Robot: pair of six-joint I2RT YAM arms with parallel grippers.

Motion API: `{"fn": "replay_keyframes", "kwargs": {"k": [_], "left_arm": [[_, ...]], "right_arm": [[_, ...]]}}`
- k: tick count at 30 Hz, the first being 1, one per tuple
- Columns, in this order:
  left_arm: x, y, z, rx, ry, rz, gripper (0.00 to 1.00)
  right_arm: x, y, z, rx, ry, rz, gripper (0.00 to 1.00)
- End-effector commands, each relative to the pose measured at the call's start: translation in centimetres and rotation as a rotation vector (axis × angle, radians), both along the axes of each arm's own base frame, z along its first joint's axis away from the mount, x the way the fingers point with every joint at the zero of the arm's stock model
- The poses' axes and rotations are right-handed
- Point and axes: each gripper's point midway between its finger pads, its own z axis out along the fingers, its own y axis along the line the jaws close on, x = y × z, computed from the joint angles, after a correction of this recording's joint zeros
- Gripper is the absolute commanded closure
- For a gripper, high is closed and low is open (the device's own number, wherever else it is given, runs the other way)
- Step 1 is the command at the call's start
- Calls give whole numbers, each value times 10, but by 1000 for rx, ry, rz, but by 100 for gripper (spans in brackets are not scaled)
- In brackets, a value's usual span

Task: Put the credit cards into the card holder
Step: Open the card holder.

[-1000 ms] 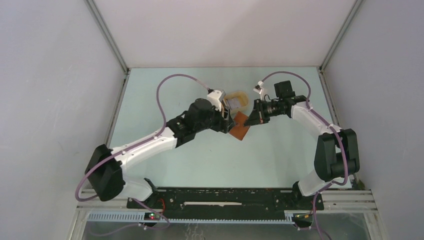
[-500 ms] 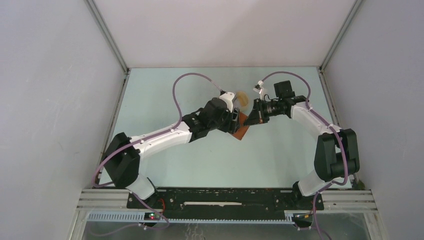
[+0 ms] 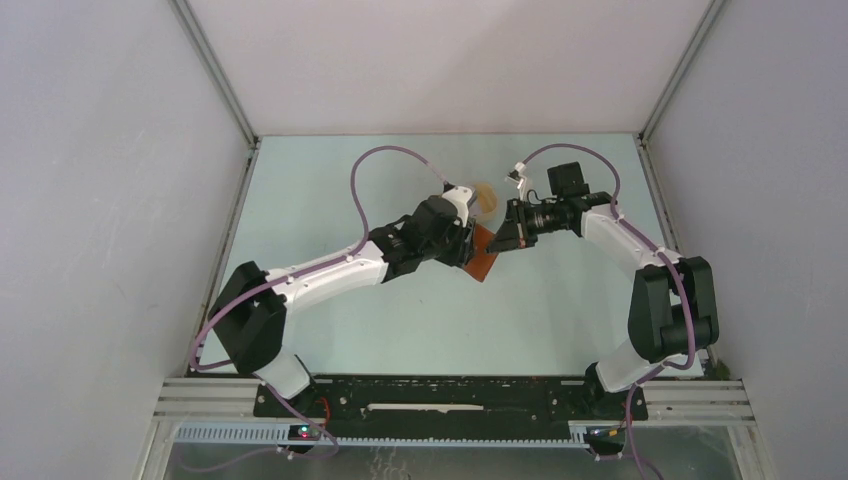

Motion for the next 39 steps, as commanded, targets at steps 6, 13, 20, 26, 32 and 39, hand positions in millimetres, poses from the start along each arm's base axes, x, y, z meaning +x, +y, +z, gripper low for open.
{"fn": "replay_keyframes", "kwargs": {"k": [6, 13, 20, 26, 32, 39], "left_arm": [[20, 14, 15, -44, -2, 104, 68], [13, 18, 21, -185, 65, 80, 61], [8, 36, 26, -332, 130, 73, 41], [-7, 46, 59, -531, 76, -72, 25], [-30, 40, 94, -606, 19, -203, 13], [-13, 29, 63, -383, 139, -39, 9]], "right_arm": [[-8, 6, 5, 14, -42, 58, 100], [0, -1, -8, -57, -61, 27, 100], [-5, -6, -5, -49, -110, 66, 100], [-24, -8, 10, 40, -196, 185, 100], [-34, -12, 16, 34, -260, 229, 100], [-33, -11, 14, 41, -239, 223, 100]]}}
